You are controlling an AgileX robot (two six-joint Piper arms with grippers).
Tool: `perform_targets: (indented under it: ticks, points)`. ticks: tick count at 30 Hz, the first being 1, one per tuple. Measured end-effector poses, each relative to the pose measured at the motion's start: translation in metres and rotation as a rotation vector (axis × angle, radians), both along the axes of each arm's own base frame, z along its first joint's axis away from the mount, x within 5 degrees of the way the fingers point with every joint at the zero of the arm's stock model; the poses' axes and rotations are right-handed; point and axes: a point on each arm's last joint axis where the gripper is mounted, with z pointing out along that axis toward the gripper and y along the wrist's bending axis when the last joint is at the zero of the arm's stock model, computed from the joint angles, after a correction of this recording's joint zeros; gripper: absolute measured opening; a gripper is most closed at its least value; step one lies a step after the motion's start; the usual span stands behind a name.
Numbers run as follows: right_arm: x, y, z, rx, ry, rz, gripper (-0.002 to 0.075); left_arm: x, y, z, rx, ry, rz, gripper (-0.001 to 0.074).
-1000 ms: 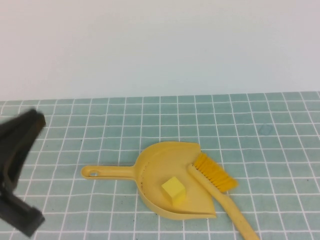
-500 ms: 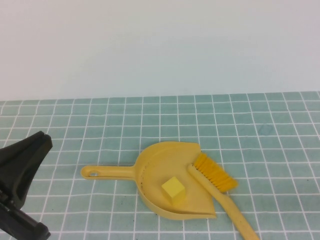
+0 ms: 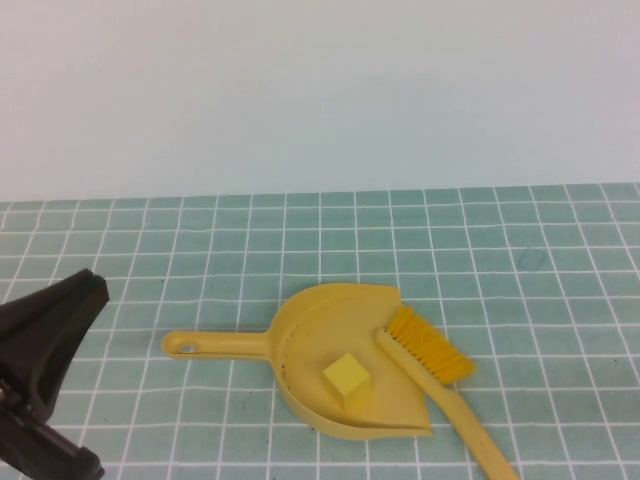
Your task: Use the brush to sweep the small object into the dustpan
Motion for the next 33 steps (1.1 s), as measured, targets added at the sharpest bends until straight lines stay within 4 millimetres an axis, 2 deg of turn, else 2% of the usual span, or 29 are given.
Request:
perform_targets:
  ticks: [6,12,14,18,21,24,28,33]
  points:
    - [0.000,0.000,0.000,0.000,0.000,0.000,-0.0001,-0.001,0.004,-0.002,0.015,0.022,0.020,0.0000]
    - [-0.002,-0.001,0.002,0.009,-0.017,0.000,-0.0001,-0.004,0.027,0.002,-0.003,-0.005,0.203,0.0000]
    - [-0.005,-0.003,0.004,0.019,-0.037,0.000,-0.0001,-0.008,0.037,0.005,-0.025,-0.020,0.277,0.0000]
    - [-0.019,-0.013,0.013,0.067,-0.134,-0.036,-0.0001,-0.025,0.051,0.008,-0.193,-0.002,0.390,0.0000]
    - [-0.032,-0.024,0.019,0.104,-0.226,-0.117,-0.0001,-0.039,0.056,-0.001,-0.171,0.062,0.443,0.0000]
    - [-0.043,-0.034,0.024,0.118,-0.309,-0.231,-0.0001,-0.048,0.058,-0.020,-0.148,0.106,0.477,0.0000]
    - [-0.051,-0.042,0.020,0.106,-0.375,-0.370,-0.0001,-0.047,0.059,-0.063,-0.181,0.134,0.492,0.0000]
    - [-0.052,-0.046,-0.009,0.049,-0.401,-0.424,-0.0001,-0.040,0.061,-0.120,-0.144,0.069,0.517,0.0000]
